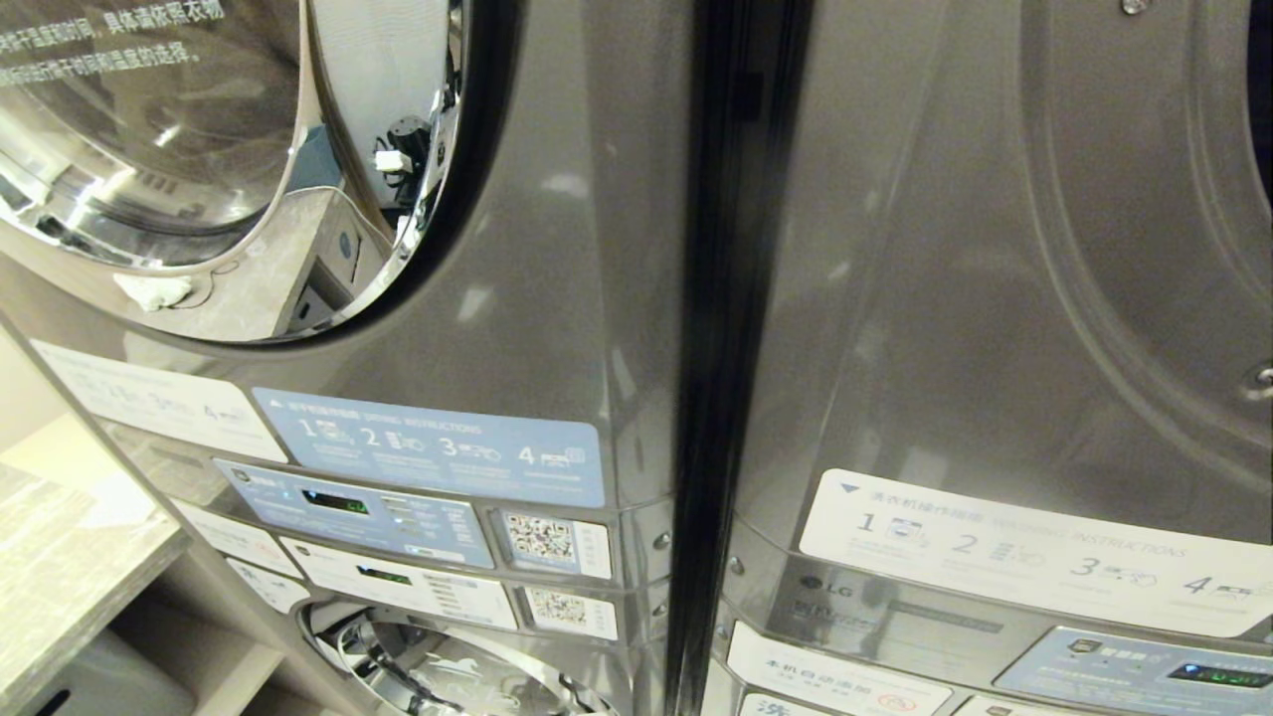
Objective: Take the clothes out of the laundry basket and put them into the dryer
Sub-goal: Put the clothes in the dryer
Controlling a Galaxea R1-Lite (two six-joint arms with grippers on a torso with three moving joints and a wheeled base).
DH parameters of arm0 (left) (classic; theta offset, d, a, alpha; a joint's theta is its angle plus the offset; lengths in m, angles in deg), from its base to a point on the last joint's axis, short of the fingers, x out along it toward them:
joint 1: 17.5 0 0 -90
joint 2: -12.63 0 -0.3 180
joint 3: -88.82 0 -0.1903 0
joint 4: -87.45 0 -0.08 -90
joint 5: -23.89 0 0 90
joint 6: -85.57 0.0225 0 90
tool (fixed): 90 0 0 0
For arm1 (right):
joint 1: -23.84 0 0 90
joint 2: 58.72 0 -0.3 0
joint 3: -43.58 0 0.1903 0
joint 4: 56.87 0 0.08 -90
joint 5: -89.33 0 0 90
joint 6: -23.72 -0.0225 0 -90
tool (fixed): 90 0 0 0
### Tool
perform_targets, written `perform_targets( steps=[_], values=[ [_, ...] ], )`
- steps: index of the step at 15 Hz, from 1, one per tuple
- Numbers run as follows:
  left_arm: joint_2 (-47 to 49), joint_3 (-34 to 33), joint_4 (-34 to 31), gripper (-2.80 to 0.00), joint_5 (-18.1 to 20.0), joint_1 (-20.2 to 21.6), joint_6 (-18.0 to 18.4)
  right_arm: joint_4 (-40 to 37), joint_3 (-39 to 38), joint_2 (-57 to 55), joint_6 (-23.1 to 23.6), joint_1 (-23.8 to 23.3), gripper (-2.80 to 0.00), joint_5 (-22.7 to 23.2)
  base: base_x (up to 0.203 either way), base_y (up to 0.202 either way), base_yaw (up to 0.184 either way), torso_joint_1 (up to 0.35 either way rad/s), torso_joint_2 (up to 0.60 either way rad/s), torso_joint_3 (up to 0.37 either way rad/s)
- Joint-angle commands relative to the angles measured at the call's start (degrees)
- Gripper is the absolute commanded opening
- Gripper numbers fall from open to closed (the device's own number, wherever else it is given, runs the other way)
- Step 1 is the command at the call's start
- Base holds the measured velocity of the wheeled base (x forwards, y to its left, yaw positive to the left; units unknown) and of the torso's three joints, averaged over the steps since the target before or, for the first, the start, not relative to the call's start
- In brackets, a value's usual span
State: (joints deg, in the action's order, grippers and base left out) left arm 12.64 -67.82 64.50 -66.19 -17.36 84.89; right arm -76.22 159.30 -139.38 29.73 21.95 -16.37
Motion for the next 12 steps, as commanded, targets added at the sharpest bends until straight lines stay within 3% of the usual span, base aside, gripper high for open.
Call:
perform_targets(
  steps=[1, 5, 8, 11, 12],
  values=[
    [-0.01, -0.09, 0.02, -2.80, -0.01, 0.04, -0.02, -0.12, 4.89, -9.21, -0.03, -1.30, 0.00, -0.63, 0.000, 0.000, 0.000, 0.000, 0.00, 0.000],
    [-0.01, -0.09, 0.02, -2.80, -0.01, 0.04, -0.02, -1.07, 4.58, -7.94, -0.13, -2.44, 0.00, -0.57, 0.000, 0.000, 0.000, 0.000, 0.00, 0.000],
    [-0.01, -0.09, 0.02, -2.80, -0.01, -0.05, -0.02, -5.92, 3.83, -3.76, -0.34, -2.42, 0.00, 0.86, 0.000, 0.000, 0.000, 0.000, 0.00, 0.000],
    [-0.01, -0.09, 0.02, -2.80, -0.01, 0.03, -0.02, -8.97, -1.20, 3.28, -0.44, -2.32, 0.00, 2.30, 0.000, 0.000, 0.000, 0.000, 0.00, 0.000],
    [-0.01, -0.09, 0.02, -2.80, -0.01, -0.04, -0.02, -9.18, -4.33, 6.39, -0.42, -2.27, -2.80, 2.59, 0.000, 0.000, 0.000, 0.000, 0.00, 0.000]
  ],
)
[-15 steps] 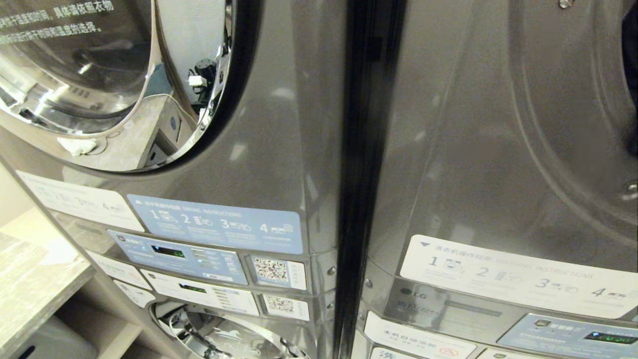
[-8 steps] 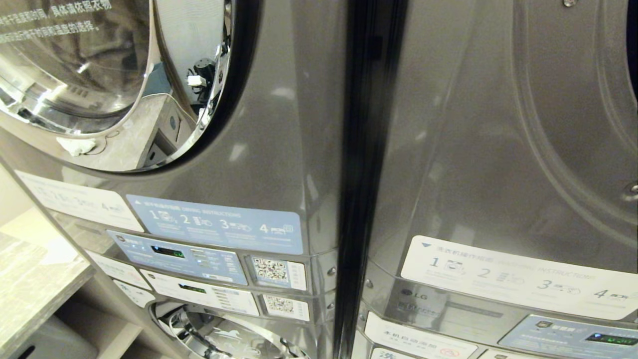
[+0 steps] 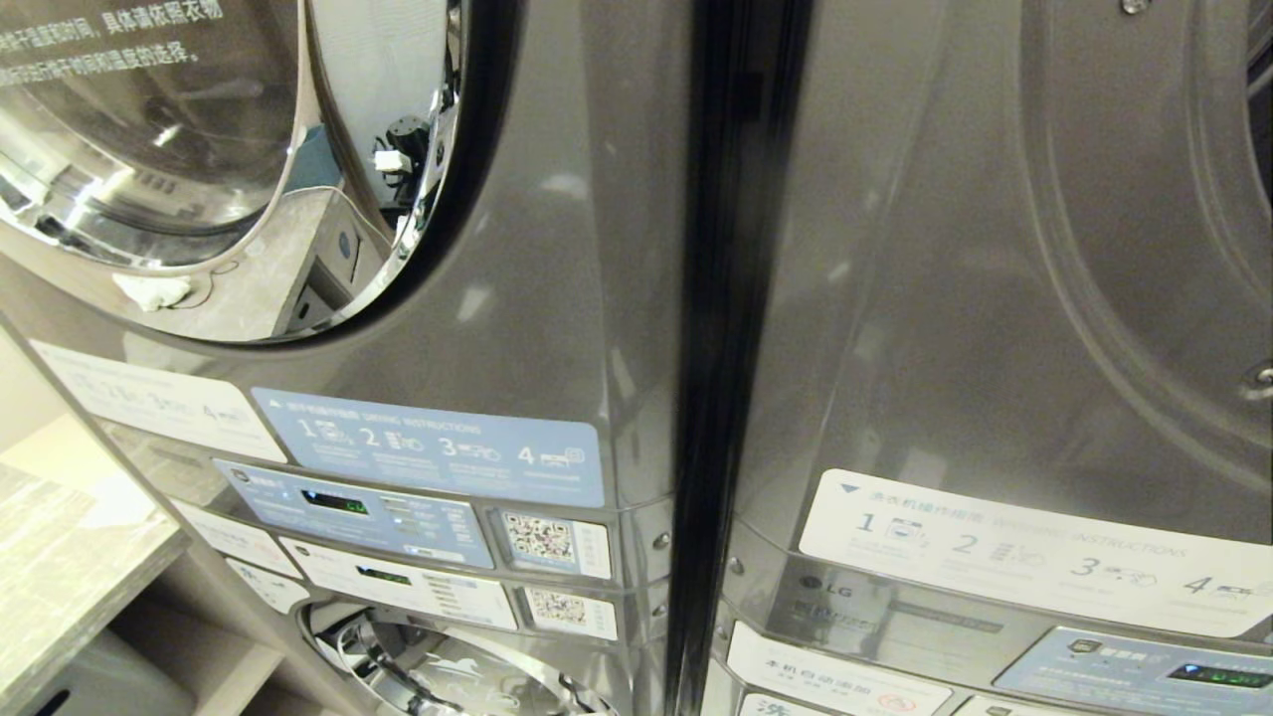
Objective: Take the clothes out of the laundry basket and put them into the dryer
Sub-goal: Put the clothes in the dryer
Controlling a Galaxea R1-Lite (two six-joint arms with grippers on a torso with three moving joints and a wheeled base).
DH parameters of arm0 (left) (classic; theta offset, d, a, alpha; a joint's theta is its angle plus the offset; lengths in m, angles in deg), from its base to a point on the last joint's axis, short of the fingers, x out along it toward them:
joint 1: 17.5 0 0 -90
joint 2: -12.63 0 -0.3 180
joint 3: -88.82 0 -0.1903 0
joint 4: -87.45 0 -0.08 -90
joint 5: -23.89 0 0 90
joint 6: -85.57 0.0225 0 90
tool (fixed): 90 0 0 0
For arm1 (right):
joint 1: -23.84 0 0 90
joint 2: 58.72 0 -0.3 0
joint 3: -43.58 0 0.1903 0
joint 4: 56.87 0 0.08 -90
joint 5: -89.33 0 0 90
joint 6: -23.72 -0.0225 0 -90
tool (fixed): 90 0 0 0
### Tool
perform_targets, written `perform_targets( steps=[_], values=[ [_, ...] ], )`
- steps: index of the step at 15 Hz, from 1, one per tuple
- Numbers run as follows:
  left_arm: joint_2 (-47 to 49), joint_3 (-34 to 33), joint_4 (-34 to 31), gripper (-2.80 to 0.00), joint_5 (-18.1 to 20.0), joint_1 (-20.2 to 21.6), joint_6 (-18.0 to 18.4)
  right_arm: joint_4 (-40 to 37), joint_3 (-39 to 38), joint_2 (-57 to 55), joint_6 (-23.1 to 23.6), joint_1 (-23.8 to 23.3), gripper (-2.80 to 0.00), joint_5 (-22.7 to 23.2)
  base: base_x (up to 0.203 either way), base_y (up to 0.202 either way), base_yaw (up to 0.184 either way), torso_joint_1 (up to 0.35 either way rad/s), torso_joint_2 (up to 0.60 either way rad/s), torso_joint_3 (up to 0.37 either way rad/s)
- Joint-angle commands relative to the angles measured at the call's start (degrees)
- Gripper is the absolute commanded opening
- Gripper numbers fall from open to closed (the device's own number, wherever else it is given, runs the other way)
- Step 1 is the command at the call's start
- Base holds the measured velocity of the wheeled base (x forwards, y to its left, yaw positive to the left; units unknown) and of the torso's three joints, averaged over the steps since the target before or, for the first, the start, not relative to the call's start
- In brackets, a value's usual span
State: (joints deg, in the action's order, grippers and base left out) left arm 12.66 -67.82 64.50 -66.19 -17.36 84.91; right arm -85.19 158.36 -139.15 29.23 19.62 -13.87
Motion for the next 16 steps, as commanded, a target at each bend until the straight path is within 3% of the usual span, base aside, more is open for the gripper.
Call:
perform_targets(
  steps=[1, 7, 14, 16],
  values=[
    [-0.02, -0.09, 0.02, -2.80, -0.01, 0.04, -0.04, -0.36, -6.37, 9.91, 0.17, 0.07, -2.80, 0.55, 0.000, 0.000, 0.000, 0.000, 0.00, 0.000],
    [-0.02, -0.09, 0.02, -2.80, -0.01, -0.05, -0.04, -0.50, -22.61, 33.68, 2.42, 0.15, -2.80, 2.33, 0.000, 0.000, 0.000, 0.000, 0.00, 0.000],
    [-0.02, -0.09, 0.02, -2.80, -0.01, 0.04, -0.04, -0.62, -57.81, 61.27, 4.10, -0.19, -2.80, 6.86, 0.000, 0.000, 0.000, 0.000, 0.00, 0.000],
    [-0.02, -0.09, 0.02, -2.80, -0.01, 0.04, -0.04, -0.18, -66.41, 63.48, 3.91, -0.18, -2.80, 7.75, 0.000, 0.000, 0.000, 0.000, 0.00, 0.000]
  ],
)
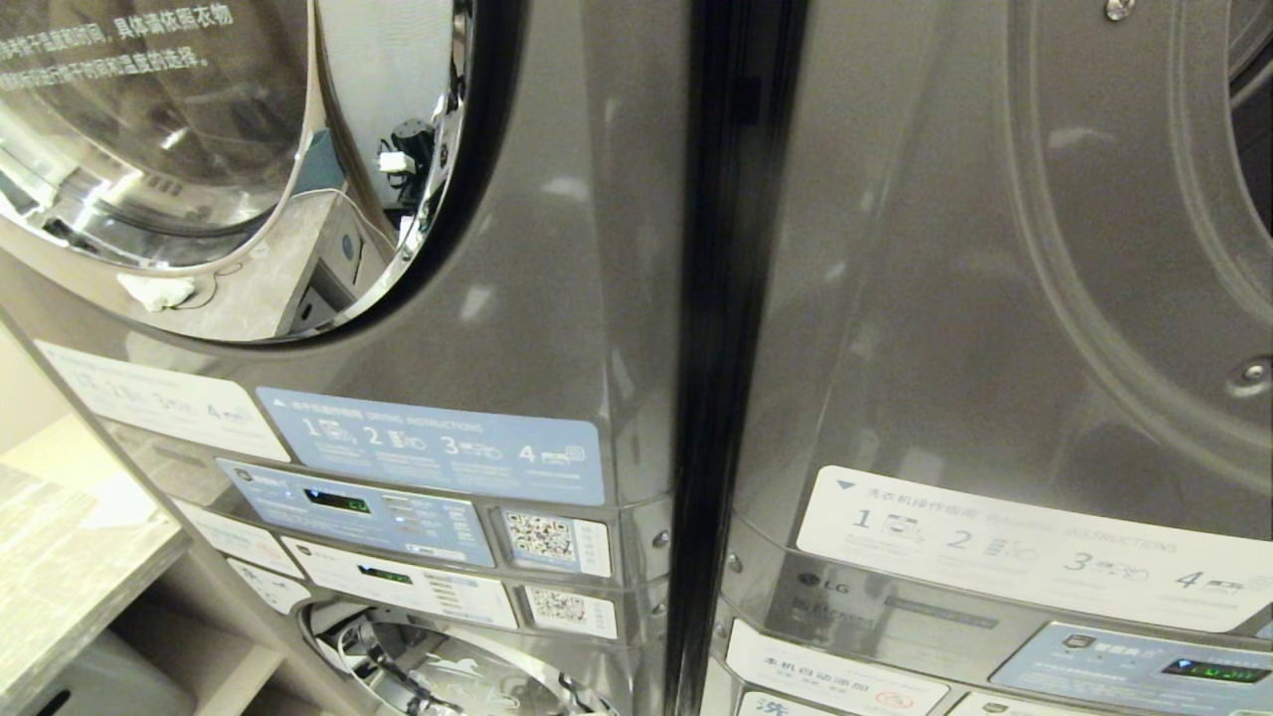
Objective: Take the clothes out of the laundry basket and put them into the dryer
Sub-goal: Put the clothes in the dryer
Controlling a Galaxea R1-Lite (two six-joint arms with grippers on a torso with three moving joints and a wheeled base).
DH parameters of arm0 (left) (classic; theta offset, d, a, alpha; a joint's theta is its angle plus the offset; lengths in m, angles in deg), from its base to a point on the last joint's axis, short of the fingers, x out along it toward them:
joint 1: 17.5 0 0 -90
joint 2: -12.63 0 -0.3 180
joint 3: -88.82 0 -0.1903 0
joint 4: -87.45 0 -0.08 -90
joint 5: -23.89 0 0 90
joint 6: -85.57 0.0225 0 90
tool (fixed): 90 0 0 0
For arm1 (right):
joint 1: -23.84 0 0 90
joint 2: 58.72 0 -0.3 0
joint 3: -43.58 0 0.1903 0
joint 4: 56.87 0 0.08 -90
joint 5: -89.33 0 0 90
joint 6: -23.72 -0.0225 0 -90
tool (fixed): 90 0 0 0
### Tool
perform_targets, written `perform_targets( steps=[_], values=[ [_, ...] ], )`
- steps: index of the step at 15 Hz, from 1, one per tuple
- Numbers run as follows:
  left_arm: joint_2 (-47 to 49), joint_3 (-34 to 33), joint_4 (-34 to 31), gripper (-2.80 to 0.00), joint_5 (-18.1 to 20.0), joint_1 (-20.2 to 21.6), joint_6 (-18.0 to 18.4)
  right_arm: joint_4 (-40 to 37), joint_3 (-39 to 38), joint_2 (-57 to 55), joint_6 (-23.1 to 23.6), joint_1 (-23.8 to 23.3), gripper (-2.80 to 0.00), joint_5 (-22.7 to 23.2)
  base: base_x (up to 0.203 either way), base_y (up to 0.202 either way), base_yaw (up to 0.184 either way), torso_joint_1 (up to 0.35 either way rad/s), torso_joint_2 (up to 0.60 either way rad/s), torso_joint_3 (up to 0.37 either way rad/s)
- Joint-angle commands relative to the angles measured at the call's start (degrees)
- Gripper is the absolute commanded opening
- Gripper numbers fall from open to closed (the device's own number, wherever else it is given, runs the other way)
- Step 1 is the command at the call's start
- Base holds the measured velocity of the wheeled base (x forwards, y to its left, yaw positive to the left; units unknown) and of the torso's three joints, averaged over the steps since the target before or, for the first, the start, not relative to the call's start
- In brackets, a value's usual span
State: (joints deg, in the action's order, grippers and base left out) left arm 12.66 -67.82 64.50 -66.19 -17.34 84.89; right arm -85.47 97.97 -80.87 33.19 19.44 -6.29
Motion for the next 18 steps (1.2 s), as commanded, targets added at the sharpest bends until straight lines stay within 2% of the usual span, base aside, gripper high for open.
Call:
perform_targets(
  steps=[1, 4, 6, 7, 10, 12, 14, 16, 18],
  values=[
    [-0.02, -0.09, 0.02, -2.80, -0.01, 0.02, -0.02, 0.60, -10.58, 5.55, -0.27, -0.01, -2.80, 0.73, 0.000, 0.000, 0.000, 0.000, 0.00, 0.000],
    [-0.02, -0.09, 0.02, -2.80, -0.01, 0.02, -0.02, 6.12, -23.48, 5.96, -0.56, 0.00, -2.80, 3.36, 0.000, 0.000, 0.000, 0.000, 0.00, 0.000],
    [-0.02, -0.09, 0.02, -2.80, -0.01, 0.02, -0.02, 13.63, -30.67, 6.03, -1.07, 0.01, -2.80, 4.25, 0.000, 0.000, 0.000, 0.000, 0.00, 0.000],
    [-0.02, -0.09, 0.02, -2.80, -0.01, 0.02, -0.02, 14.01, -31.30, 6.05, -2.97, 0.01, -2.80, 5.08, 0.000, 0.000, 0.000, 0.000, 0.00, 0.000],
    [-0.02, -0.09, 0.02, -2.80, -0.01, 0.02, -0.02, 4.53, -31.05, 6.07, -5.47, 0.01, -2.80, 5.79, 0.000, 0.000, 0.000, 0.000, 0.00, 0.000],
    [-0.02, -0.09, 0.02, -2.80, -0.01, 0.02, -0.02, 4.97, -31.06, 6.78, -4.96, 1.16, -2.80, 6.23, 0.000, 0.000, 0.000, 0.000, 0.00, 0.000],
    [-0.02, -0.09, 0.02, -2.80, -0.01, 0.02, -0.02, 5.00, -31.04, 8.65, -3.60, 6.71, -2.80, 6.28, 0.000, 0.000, 0.000, 0.000, 0.00, 0.000],
    [-0.02, -0.09, 0.02, -2.80, -0.01, 0.02, -0.02, 4.97, -31.02, 11.05, -3.04, 6.20, -2.80, 6.39, 0.000, 0.000, 0.000, 0.000, 0.00, 0.000],
    [-0.02, -0.09, 0.02, -2.80, -0.01, -0.06, -0.02, 5.05, -31.02, 18.82, -2.47, 5.38, -2.80, 7.57, 0.000, 0.000, 0.000, 0.000, 0.00, 0.000]
  ],
)
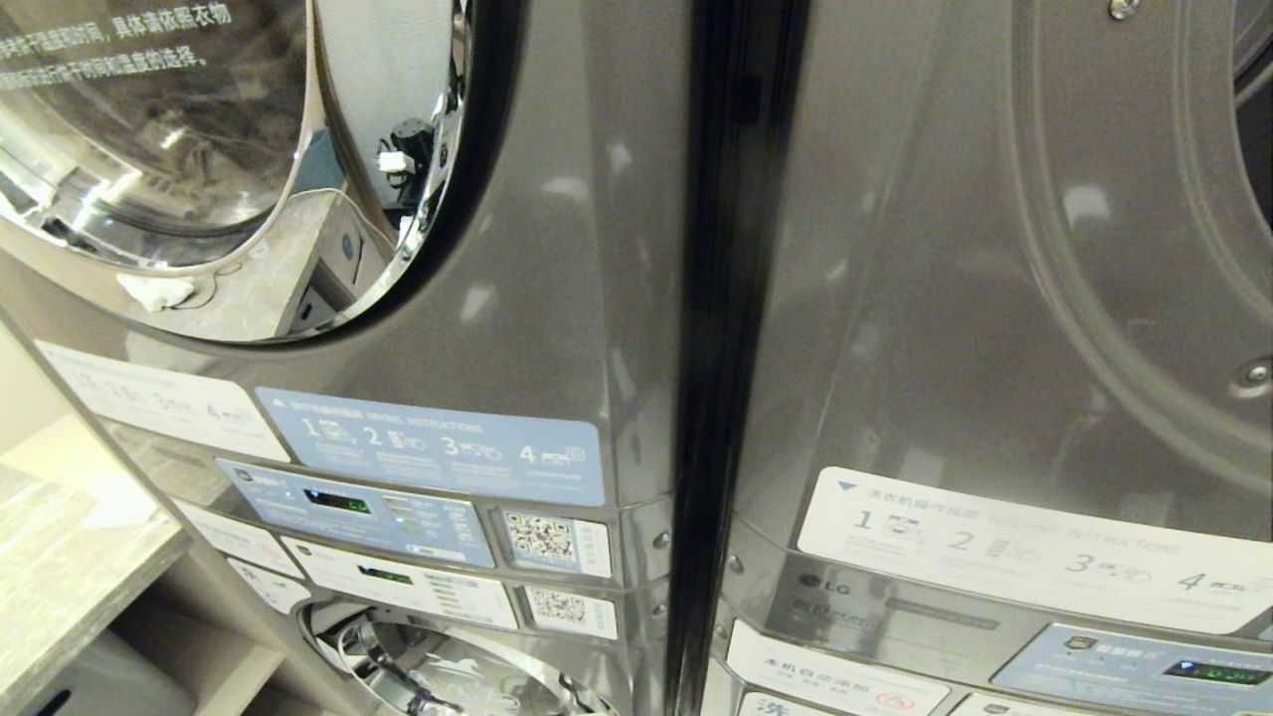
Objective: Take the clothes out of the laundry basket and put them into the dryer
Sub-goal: Put the clothes in the dryer
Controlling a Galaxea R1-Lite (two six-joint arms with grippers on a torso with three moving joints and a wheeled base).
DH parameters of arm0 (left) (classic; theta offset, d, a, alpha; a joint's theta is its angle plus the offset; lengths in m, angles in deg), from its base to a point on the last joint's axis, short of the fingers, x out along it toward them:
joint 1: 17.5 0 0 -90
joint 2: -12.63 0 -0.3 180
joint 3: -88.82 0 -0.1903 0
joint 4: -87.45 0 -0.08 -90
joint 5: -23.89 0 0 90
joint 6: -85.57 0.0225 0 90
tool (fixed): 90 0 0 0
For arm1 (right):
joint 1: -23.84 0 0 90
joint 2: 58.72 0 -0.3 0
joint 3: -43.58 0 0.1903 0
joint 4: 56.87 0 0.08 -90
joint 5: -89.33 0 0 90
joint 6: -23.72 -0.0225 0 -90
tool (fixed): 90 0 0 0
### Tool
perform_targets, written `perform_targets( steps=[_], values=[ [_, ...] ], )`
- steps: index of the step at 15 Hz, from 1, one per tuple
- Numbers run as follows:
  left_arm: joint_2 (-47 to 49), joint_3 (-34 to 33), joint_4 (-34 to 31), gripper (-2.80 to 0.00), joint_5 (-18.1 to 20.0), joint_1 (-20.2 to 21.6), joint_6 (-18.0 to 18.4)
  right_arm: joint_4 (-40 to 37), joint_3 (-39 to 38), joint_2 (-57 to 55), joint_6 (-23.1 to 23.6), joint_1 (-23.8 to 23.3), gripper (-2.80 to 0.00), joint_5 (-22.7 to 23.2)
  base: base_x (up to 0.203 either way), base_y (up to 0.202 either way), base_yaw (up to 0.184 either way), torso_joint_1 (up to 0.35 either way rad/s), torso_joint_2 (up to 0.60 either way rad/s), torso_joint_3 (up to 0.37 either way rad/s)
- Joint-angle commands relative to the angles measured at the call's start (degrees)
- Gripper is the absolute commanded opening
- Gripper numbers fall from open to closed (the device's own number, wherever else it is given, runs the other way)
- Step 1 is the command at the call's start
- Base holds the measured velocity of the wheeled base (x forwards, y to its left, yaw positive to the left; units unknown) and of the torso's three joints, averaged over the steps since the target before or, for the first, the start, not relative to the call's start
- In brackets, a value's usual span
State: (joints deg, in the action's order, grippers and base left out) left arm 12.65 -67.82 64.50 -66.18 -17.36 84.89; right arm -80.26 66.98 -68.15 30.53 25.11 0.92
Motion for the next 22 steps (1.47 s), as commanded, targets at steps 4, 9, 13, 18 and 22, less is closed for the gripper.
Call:
perform_targets(
  steps=[4, 9, 13, 18, 22],
  values=[
    [-0.02, -0.09, 0.02, -2.80, -0.02, -0.02, -0.02, -0.15, -0.02, 9.35, -1.27, -1.00, -2.80, -0.18, 0.000, 0.000, 0.000, 0.000, 0.00, 0.000],
    [-0.02, -0.09, 0.02, -2.80, -0.02, 0.04, -0.02, -0.16, -0.02, 9.35, -1.45, -1.00, -2.80, -0.18, 0.000, 0.000, 0.000, 0.000, 0.00, 0.000],
    [-0.02, -0.09, 0.02, -2.80, -0.02, -0.05, -0.02, -0.21, -0.02, 9.35, -1.19, -1.00, -2.80, -0.10, 0.000, 0.000, 0.000, 0.000, 0.00, 0.000],
    [-0.02, -0.09, 0.02, -2.80, -0.02, -0.02, -0.02, -0.15, -0.02, 9.35, -1.64, -1.00, -2.80, -0.18, 0.000, 0.000, 0.000, 0.000, 0.00, 0.000],
    [-0.02, -0.09, 0.02, -2.80, -0.02, -0.01, -0.02, -0.15, -0.10, 9.35, -2.49, -1.00, -2.80, -0.27, 0.000, 0.000, 0.000, 0.000, 0.00, 0.000]
  ],
)
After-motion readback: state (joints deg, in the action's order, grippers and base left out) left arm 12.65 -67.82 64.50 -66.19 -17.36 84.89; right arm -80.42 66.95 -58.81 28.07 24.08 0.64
